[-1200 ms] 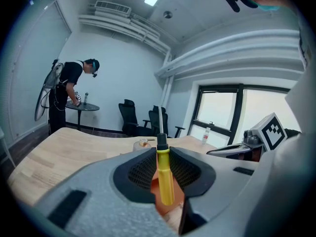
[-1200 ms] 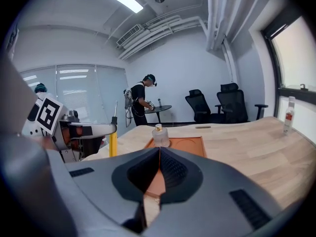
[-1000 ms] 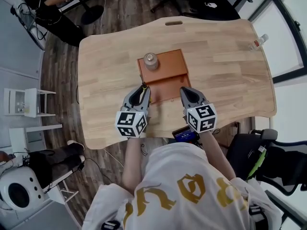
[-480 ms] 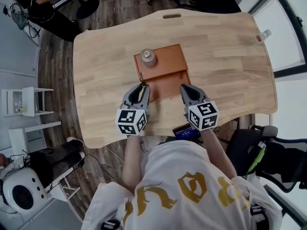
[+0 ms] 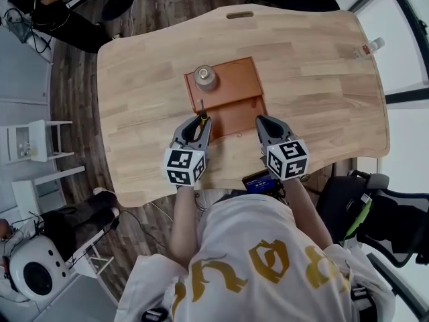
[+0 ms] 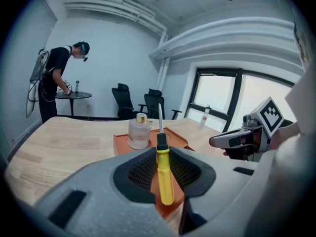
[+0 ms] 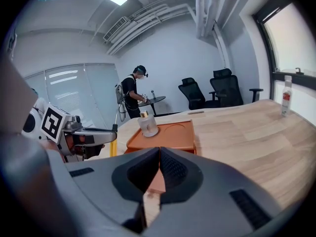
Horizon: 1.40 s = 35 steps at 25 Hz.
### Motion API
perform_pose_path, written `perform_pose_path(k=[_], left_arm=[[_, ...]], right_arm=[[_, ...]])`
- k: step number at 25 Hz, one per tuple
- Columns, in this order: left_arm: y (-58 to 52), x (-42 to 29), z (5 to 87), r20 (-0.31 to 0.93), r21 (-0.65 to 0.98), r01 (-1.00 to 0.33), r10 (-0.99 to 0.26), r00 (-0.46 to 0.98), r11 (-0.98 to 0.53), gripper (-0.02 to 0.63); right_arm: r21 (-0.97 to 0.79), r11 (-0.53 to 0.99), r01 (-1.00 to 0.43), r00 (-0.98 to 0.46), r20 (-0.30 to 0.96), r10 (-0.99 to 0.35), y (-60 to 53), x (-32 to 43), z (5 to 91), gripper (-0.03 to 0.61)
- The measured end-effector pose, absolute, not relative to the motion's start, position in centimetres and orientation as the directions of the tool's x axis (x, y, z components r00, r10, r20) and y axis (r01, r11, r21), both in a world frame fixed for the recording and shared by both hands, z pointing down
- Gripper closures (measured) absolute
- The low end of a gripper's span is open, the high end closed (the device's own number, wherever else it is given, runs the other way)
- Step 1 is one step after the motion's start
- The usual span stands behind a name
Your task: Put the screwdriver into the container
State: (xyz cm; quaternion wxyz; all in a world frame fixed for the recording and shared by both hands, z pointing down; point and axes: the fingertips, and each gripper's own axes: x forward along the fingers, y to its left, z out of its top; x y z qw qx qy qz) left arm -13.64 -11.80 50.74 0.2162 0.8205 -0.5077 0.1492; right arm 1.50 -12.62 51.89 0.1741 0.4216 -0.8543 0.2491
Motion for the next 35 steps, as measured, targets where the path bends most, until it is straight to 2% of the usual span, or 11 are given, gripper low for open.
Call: perform_pose_path(k=[15, 35], left_arm=[[-12.4, -12.3, 54.2, 0.533, 0.217, -0.845, -0.666, 0.522, -0.489, 0.531], [-12.4, -11.5, 56.9, 0.602, 0.246, -0.807, -0.568, 0.561, -0.537, 0.531]], right_arm=[[-0.248, 0.507, -0.825, -0.552, 0.545, -0.631, -14.3, 2.1, 53.6, 0.568], [-0.248, 0.478, -0.843, -0.527, 0.565, -0.635, -15.7, 3.3, 54.9, 0.568]])
